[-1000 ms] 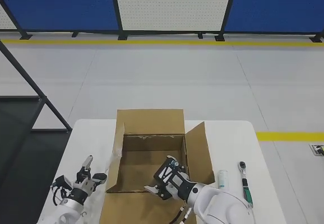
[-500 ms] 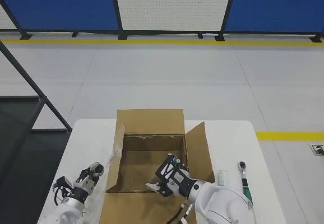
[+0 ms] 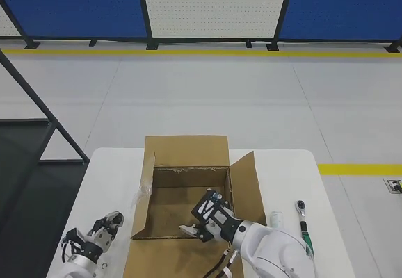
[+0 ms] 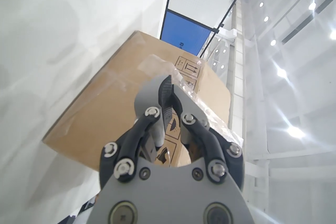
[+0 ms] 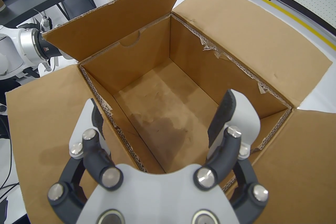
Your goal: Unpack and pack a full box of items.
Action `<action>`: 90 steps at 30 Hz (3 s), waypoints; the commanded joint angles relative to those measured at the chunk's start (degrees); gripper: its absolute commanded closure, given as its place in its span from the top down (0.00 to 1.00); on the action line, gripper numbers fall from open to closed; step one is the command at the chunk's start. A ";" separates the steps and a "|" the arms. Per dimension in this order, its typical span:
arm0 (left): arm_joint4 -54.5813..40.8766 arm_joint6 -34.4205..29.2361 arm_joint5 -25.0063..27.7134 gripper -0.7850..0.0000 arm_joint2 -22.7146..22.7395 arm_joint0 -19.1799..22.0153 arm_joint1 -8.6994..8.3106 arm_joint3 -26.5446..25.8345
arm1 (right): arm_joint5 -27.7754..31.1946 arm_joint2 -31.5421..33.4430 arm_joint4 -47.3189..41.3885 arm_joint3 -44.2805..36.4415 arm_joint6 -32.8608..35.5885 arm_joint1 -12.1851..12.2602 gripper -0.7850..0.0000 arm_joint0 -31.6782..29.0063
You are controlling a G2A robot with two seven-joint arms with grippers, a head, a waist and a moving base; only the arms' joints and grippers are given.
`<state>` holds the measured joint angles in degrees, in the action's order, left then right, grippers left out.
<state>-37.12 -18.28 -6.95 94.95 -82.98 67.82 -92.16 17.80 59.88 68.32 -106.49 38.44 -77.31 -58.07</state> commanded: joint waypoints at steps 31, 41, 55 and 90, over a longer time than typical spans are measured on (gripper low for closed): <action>-11.01 -5.14 -2.58 0.35 -3.82 9.75 0.76 9.58 | -0.24 1.36 -1.27 0.37 -1.09 0.45 1.00 -1.02; -11.31 -4.49 0.35 0.00 -2.04 7.54 0.69 7.31 | 0.31 0.97 -1.82 0.13 -0.79 0.51 1.00 -0.76; -13.53 -1.43 8.71 0.00 3.11 0.63 0.89 2.14 | -6.13 -8.06 -10.34 0.07 0.77 -2.03 1.00 5.12; -14.54 -2.08 13.88 0.00 7.35 -4.18 1.32 -0.63 | -19.63 -12.37 -41.59 17.54 7.58 -7.05 0.44 19.00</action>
<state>-51.58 -20.36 6.79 102.26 -87.17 69.11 -92.81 -1.48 47.69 27.18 -89.65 46.16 -84.19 -39.51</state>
